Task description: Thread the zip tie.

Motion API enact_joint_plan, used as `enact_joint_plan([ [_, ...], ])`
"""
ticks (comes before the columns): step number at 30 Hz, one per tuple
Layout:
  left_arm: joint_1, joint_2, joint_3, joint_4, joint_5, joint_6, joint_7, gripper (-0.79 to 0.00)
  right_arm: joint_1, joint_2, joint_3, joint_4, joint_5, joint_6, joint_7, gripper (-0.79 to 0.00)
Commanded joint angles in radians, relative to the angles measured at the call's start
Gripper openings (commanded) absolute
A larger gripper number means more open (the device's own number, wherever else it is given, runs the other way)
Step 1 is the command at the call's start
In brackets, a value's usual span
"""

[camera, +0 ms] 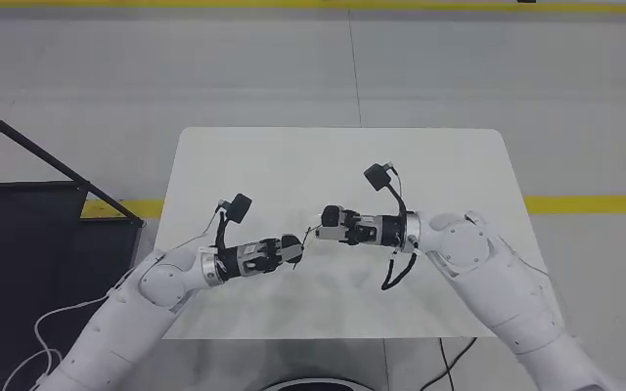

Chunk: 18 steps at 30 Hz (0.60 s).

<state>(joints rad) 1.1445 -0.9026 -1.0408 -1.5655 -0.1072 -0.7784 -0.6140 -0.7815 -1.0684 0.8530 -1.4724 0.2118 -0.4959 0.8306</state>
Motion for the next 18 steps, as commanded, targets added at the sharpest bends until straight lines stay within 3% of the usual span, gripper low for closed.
enact_joint_plan([
  [1,-0.003,-0.003,0.004,0.001,0.002,0.004,-0.002,-0.785,0.001,-0.004,-0.005,0.001,-0.007,0.002,-0.005,-0.228],
  [4,-0.009,-0.007,0.008,0.007,0.000,0.008,-0.004,-0.785,0.001,-0.009,-0.009,0.003,-0.015,0.002,-0.008,-0.299],
  [6,-0.012,-0.010,0.011,0.011,-0.001,0.010,-0.003,-0.785,-0.001,-0.011,-0.010,0.005,-0.016,0.002,-0.012,-0.394],
  [13,-0.019,-0.018,0.015,0.023,-0.001,0.010,-0.002,-0.785,-0.012,-0.018,-0.003,0.008,-0.011,0.011,-0.018,-0.489],
  [18,-0.020,-0.022,0.013,0.028,-0.002,0.008,-0.004,-0.785,-0.013,-0.021,0.000,0.006,-0.014,0.032,-0.009,-0.511],
])
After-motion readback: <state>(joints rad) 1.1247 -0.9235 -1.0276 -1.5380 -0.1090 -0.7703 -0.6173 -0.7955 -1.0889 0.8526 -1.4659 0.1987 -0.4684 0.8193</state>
